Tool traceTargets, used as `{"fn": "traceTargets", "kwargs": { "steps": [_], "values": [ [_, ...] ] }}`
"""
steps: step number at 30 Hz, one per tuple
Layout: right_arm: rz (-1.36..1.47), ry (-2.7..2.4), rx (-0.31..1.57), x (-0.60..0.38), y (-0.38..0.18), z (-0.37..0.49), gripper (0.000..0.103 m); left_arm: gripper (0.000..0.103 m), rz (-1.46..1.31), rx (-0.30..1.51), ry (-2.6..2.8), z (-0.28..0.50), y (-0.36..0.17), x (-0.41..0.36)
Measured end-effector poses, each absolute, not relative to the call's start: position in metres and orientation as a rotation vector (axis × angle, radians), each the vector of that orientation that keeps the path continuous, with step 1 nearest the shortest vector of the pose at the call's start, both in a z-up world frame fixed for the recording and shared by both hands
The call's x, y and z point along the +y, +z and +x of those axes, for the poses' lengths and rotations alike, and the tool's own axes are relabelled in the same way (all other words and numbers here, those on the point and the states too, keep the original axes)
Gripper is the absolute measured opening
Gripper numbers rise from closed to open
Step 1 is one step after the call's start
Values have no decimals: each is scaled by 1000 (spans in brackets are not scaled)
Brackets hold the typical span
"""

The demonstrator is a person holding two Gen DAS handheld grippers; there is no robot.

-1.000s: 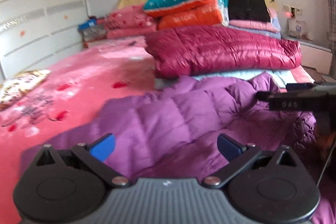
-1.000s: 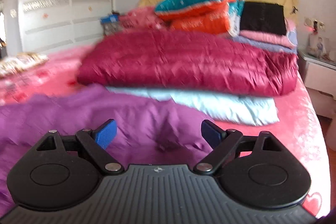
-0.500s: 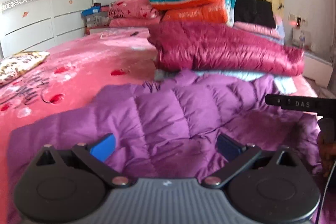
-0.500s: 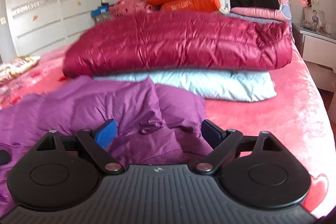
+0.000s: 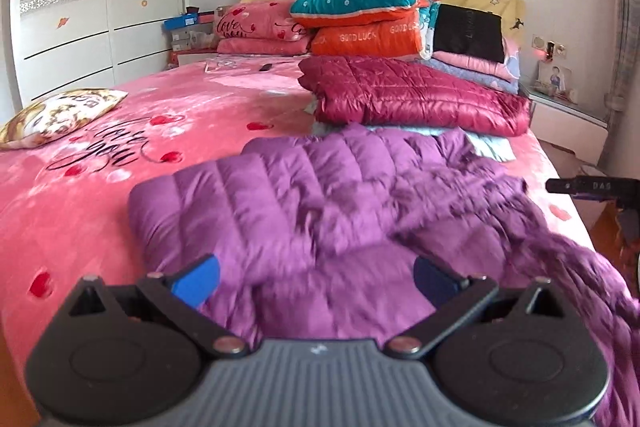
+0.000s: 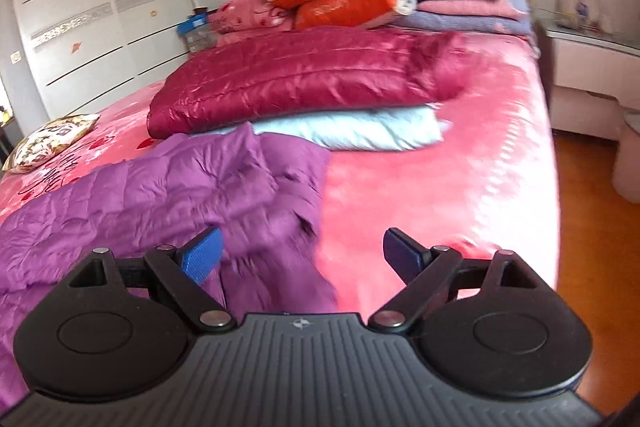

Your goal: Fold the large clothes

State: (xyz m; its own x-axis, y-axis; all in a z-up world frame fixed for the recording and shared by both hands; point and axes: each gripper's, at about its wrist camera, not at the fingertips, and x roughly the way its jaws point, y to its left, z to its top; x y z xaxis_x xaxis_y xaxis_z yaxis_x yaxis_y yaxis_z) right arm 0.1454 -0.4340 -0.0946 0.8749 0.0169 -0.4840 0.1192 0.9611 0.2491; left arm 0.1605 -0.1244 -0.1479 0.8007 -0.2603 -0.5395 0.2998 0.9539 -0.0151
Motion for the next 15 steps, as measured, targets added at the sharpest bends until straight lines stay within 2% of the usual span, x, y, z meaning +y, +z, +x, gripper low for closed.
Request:
{"fn": "traceTargets", "kwargs": {
  "steps": [15],
  "values": [
    [292, -156, 423, -414, -80, 12, 103, 103, 37, 591, -382, 56, -137, -106]
  ]
}}
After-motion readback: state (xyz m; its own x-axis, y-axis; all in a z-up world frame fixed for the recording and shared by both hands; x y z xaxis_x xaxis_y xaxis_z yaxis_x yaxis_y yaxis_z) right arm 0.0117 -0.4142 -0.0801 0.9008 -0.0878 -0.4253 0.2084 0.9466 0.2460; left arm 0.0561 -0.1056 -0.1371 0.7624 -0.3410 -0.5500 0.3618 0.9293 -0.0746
